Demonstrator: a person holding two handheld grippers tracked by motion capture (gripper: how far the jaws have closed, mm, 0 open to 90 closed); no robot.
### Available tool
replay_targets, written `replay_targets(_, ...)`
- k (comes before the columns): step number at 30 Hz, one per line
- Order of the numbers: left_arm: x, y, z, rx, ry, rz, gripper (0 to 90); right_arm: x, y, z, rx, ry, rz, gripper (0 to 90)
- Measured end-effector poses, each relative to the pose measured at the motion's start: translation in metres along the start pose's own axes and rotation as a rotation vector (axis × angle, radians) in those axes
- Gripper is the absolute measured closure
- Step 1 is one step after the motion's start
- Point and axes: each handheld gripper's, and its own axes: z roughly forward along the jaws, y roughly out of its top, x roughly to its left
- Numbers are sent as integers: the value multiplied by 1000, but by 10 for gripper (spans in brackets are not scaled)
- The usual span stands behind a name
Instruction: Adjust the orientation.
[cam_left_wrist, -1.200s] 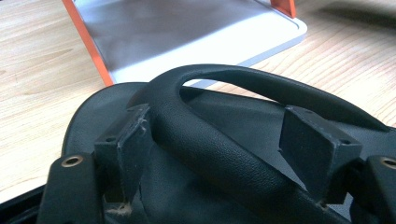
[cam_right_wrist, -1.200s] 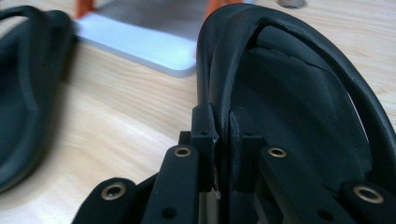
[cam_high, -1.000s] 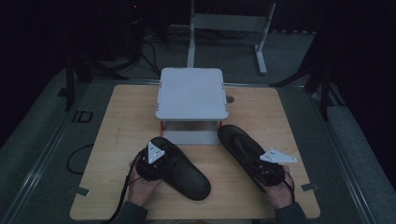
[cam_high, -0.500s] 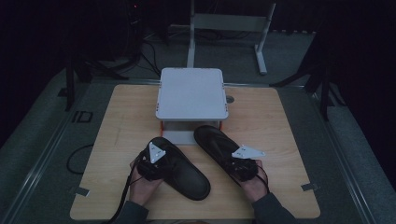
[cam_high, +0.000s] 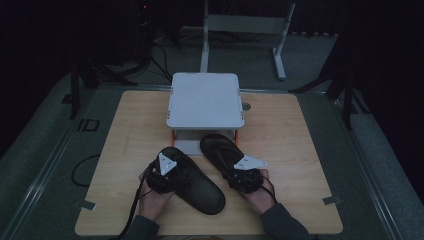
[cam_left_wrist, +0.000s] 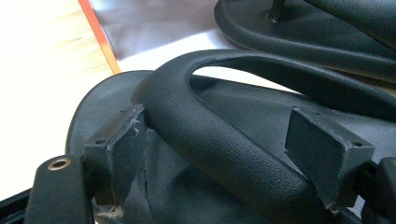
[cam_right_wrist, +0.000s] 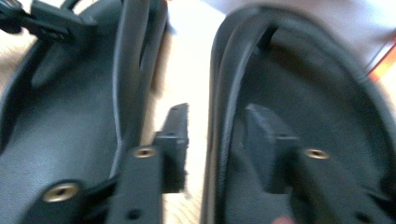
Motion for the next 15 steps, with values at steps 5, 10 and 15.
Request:
replay_targets(5,0,0,0,2,1,1,211,-14,1,-20,-51,-41,10,499)
replay_targets(10,0,0,0,-1,1,-1,210,-48,-7,-28,-50,-117,102,483)
replay_targets(15,-1,0,5,20,-1,-8,155,-70,-13,-21,-15,-124,156,482)
